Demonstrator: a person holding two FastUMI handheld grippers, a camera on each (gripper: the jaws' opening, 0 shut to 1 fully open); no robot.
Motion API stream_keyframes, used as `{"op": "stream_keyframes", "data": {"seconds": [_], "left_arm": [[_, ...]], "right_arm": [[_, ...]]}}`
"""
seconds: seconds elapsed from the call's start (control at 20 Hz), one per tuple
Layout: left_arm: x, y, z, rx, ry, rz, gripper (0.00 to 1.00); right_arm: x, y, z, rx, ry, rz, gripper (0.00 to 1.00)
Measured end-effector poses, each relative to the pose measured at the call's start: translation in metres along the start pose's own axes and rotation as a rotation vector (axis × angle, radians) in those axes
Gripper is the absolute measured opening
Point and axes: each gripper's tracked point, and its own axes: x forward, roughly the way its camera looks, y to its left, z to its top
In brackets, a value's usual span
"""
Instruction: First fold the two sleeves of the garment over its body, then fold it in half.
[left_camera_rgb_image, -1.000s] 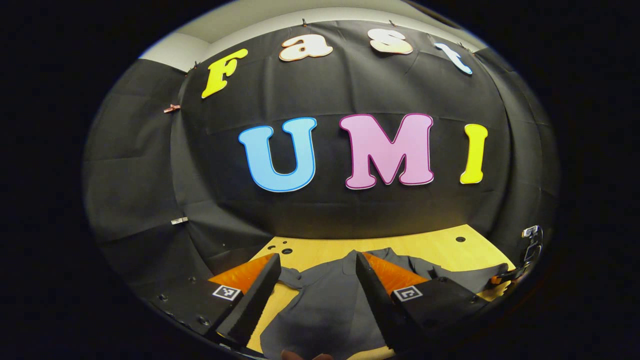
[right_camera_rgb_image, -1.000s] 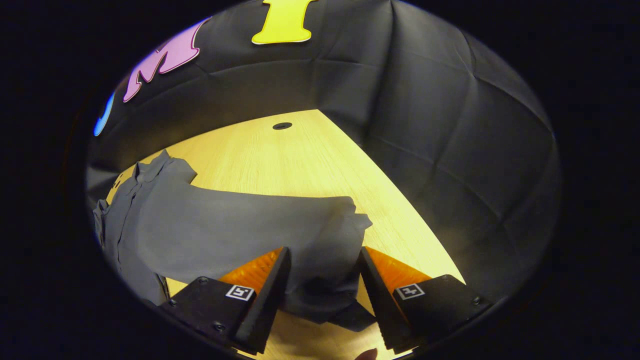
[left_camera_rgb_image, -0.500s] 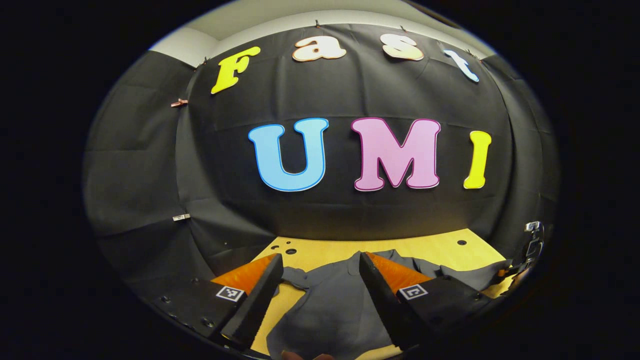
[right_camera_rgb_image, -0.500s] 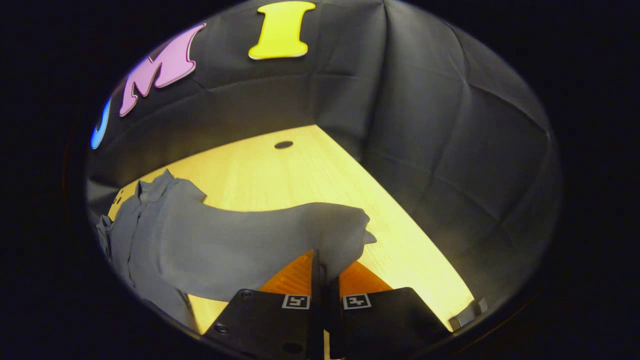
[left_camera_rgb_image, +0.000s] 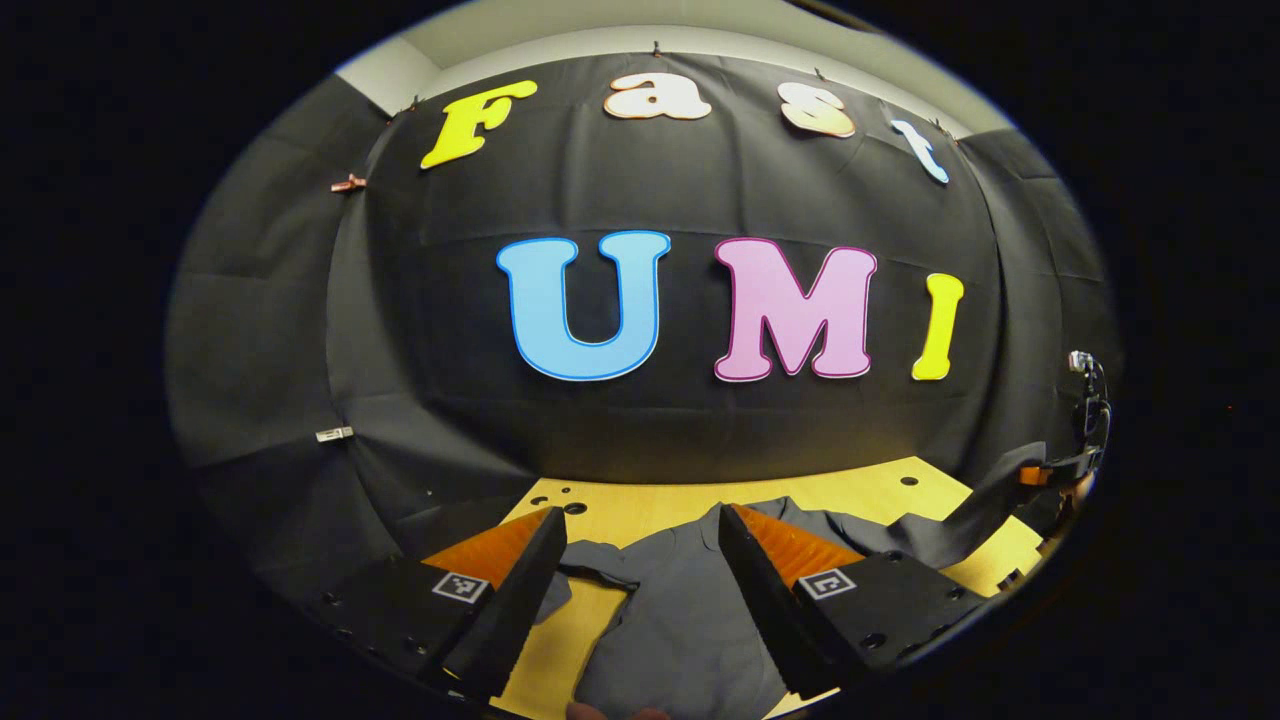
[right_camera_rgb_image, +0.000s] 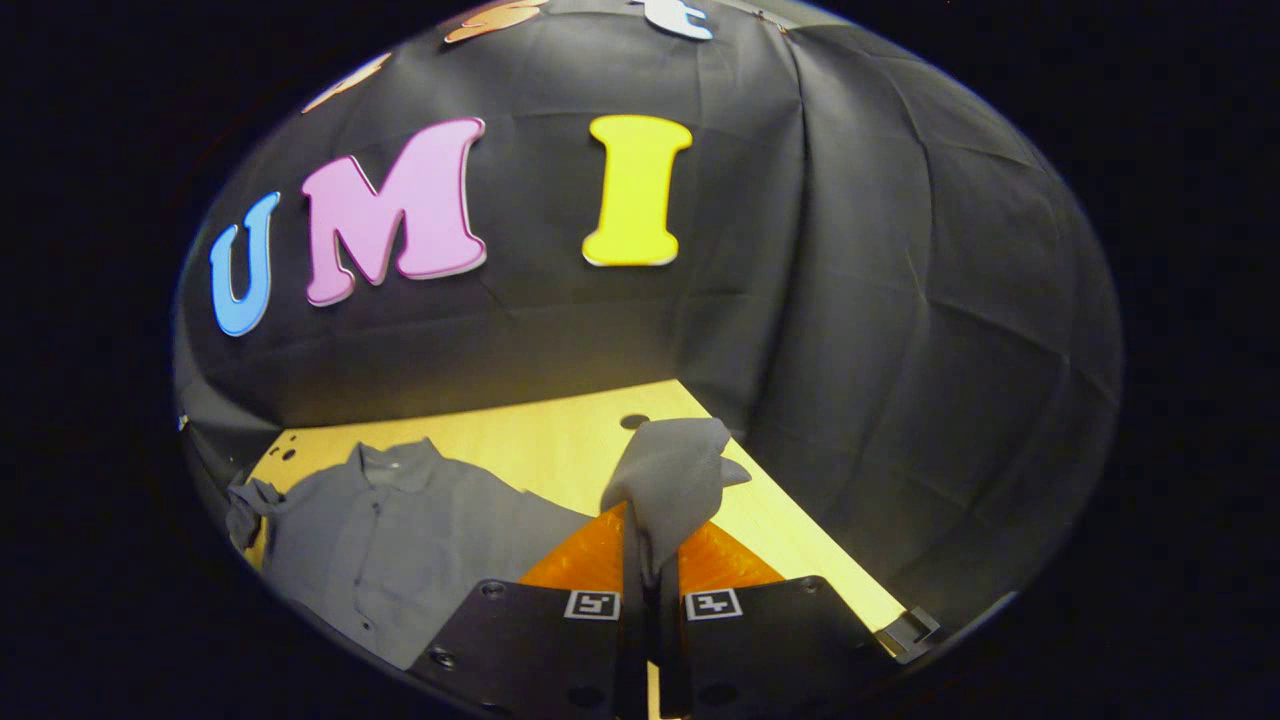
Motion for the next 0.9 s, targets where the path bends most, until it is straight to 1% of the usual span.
{"op": "stream_keyframes", "data": {"seconds": [0.15, 0.25, 0.35, 0.45, 0.65, 0.75, 0.9], "left_arm": [[0.002, 0.023, -0.013, -0.016, 0.006, -0.025, 0.96], [0.003, 0.043, -0.020, -0.017, 0.007, -0.028, 0.96], [0.005, 0.065, -0.028, -0.027, 0.011, -0.025, 0.96], [0.007, 0.089, -0.036, -0.030, 0.016, -0.009, 0.97], [0.014, 0.132, -0.054, -0.007, 0.021, 0.013, 0.96], [0.021, 0.150, -0.067, -0.001, 0.031, 0.008, 0.96], [0.033, 0.176, -0.092, 0.003, 0.067, 0.019, 0.96]], "right_arm": [[-0.015, 0.049, 0.026, -0.014, -0.044, 0.042, 0.09], [-0.022, 0.089, 0.038, -0.024, -0.067, 0.076, 0.09], [-0.025, 0.132, 0.046, -0.033, -0.090, 0.115, 0.09], [-0.024, 0.183, 0.042, -0.052, -0.090, 0.168, 0.09], [-0.023, 0.279, 0.016, -0.128, -0.065, 0.283, 0.09], [-0.018, 0.314, -0.009, -0.161, -0.031, 0.313, 0.09], [-0.005, 0.357, -0.048, -0.169, 0.021, 0.336, 0.09]]}}
